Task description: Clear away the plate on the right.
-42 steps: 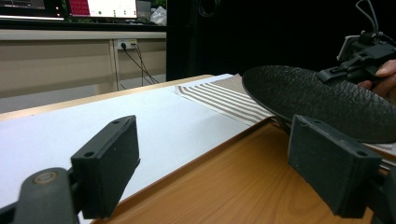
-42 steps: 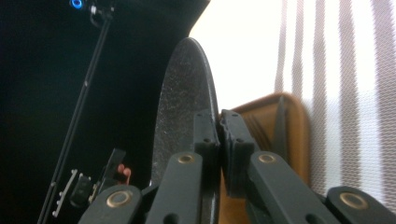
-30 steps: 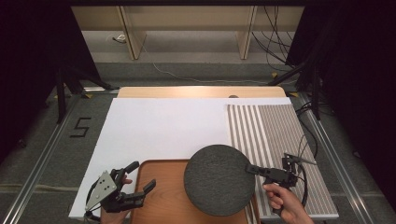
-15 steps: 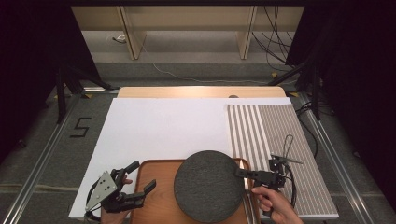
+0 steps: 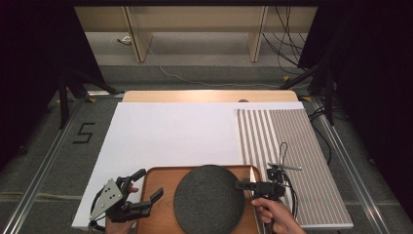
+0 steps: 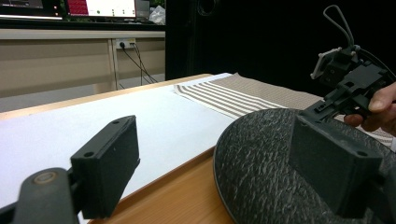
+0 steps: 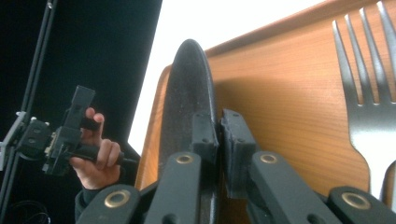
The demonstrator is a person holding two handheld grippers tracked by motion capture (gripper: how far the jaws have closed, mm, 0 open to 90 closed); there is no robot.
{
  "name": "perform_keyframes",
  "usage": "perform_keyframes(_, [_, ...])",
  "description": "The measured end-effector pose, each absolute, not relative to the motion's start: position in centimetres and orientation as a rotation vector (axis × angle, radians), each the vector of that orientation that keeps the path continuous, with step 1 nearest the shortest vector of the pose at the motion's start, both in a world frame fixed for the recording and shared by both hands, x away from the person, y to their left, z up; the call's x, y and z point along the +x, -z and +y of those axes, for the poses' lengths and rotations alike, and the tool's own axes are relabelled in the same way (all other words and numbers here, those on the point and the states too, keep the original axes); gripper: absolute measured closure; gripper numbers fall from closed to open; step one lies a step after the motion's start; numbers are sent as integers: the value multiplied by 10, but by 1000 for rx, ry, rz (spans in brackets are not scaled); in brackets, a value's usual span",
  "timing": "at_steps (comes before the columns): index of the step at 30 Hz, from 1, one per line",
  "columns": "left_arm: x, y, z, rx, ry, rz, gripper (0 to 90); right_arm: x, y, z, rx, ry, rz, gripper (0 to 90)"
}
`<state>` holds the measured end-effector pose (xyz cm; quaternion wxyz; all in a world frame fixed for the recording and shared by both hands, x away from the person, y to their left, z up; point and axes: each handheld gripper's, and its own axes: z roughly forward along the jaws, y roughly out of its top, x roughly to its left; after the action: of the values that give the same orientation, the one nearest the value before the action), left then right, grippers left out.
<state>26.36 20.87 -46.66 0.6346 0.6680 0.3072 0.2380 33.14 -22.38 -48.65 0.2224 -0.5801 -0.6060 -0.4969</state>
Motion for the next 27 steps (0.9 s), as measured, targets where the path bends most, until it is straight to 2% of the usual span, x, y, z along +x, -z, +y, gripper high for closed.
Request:
perform_keyframes(17, [264,467,208,1528,-542,704,162,334,494,-215,-1604,1321,-1738,871])
perform_keyframes(27, [264,468,207,1531,-539,703,162,334,493,-209,-1638,1217,-1910,809])
